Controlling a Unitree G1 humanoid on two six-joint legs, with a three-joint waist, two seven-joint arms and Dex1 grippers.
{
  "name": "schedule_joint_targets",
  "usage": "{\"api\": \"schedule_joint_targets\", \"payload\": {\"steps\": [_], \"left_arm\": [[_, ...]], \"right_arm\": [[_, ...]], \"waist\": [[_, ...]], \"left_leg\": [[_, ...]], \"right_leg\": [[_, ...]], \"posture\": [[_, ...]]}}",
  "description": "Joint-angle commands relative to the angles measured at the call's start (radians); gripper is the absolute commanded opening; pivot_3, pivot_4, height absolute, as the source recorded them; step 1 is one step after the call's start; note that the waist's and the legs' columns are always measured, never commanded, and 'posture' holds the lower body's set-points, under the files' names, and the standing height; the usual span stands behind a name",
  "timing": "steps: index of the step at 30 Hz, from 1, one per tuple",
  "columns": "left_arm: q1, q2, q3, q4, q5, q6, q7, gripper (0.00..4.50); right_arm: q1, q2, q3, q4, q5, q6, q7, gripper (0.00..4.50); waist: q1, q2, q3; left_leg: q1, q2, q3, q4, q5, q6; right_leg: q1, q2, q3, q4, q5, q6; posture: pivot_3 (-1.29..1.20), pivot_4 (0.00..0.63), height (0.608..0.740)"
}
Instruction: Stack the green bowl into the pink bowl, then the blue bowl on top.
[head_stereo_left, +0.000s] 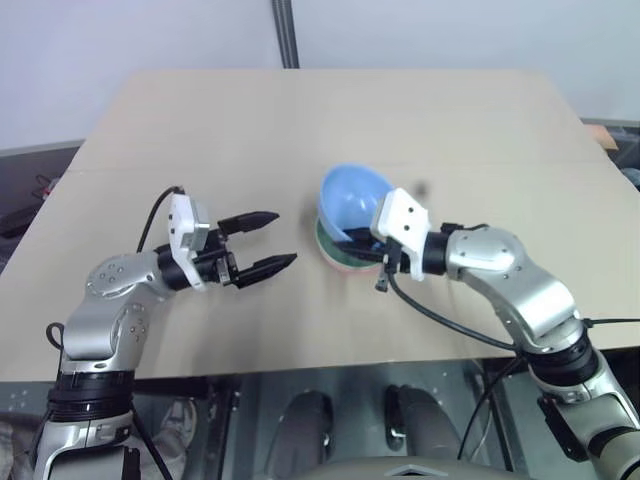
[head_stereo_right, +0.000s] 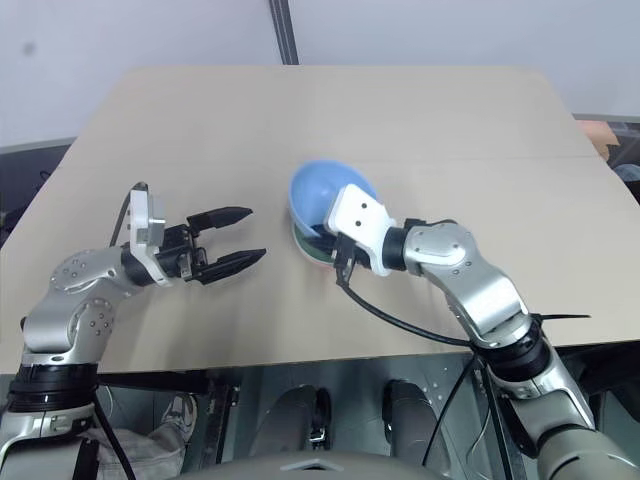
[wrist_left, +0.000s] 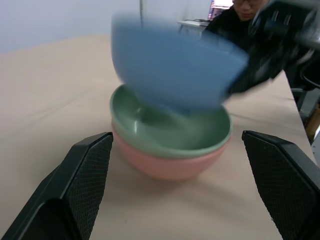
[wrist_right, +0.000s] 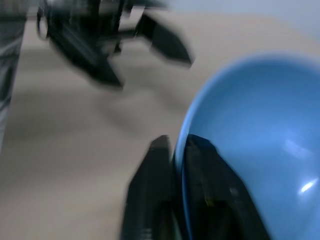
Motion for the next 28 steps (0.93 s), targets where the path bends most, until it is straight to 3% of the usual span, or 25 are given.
{"api": "schedule_joint_targets", "payload": {"steps": [1,5,10,13,16,23,28], "left_arm": [[0.009,0.000,0.026,-0.065,0.011,-0.020,0.043,4.40],[0.034,0.000,0.032,-0.120,0.011,0.002,0.098,4.40],[0.085,-0.009,0.044,-0.175,0.045,-0.008,0.183,4.40],[0.110,0.018,0.067,-0.178,-0.035,0.053,0.138,4.45],[0.130,0.034,0.095,-0.179,-0.070,0.082,0.124,4.50],[0.246,0.077,0.162,-0.228,-0.042,0.072,0.126,4.50],[0.323,0.107,0.226,-0.255,-0.057,0.075,0.090,4.50]], "right_arm": [[-0.010,-0.003,-0.006,0.012,-0.013,-0.103,0.029,2.39],[0.003,-0.007,-0.096,-0.045,0.029,-0.101,0.005,3.81],[0.100,-0.057,-0.316,-0.182,0.171,-0.028,-0.024,3.81],[0.222,-0.144,-0.444,-0.211,0.210,-0.004,-0.005,3.87],[0.380,-0.226,-0.545,-0.216,0.237,-0.033,0.047,4.48],[0.686,-0.312,-0.784,-0.204,0.242,-0.127,0.102,4.48],[0.778,-0.334,-0.896,-0.223,0.291,-0.124,0.122,4.48]], "waist": [[-0.004,0.000,0.000],[-0.007,0.000,0.000],[-0.002,0.000,0.000],[0.001,0.000,0.000],[0.007,0.000,0.000],[-0.001,0.000,0.000],[-0.002,0.000,0.000]], "left_leg": [[0.000,0.000,0.001,0.000,0.000,0.000],[0.001,0.001,0.000,0.000,0.000,0.000],[0.001,0.002,-0.001,-0.001,0.000,0.000],[0.001,0.001,-0.001,-0.001,0.000,0.000],[0.001,0.001,0.000,-0.001,0.000,0.001],[0.003,0.002,0.001,-0.001,-0.001,0.001],[0.004,0.003,0.001,-0.001,-0.001,0.001]], "right_leg": [[0.000,0.000,0.001,0.000,0.000,0.001],[0.000,0.002,0.000,0.000,0.002,0.003],[0.000,0.002,0.000,0.000,0.002,0.003],[0.001,0.001,0.000,0.000,0.001,0.002],[0.001,0.001,0.000,0.000,0.000,0.000],[0.001,0.002,0.001,0.000,-0.003,0.003],[0.001,0.002,0.001,0.000,-0.003,0.003]], "posture": [[0.00,0.150,0.740],[0.00,0.150,0.740],[0.00,0.150,0.740],[0.00,0.150,0.740],[0.00,0.150,0.740],[0.00,0.150,0.740],[0.00,0.150,0.740]]}}
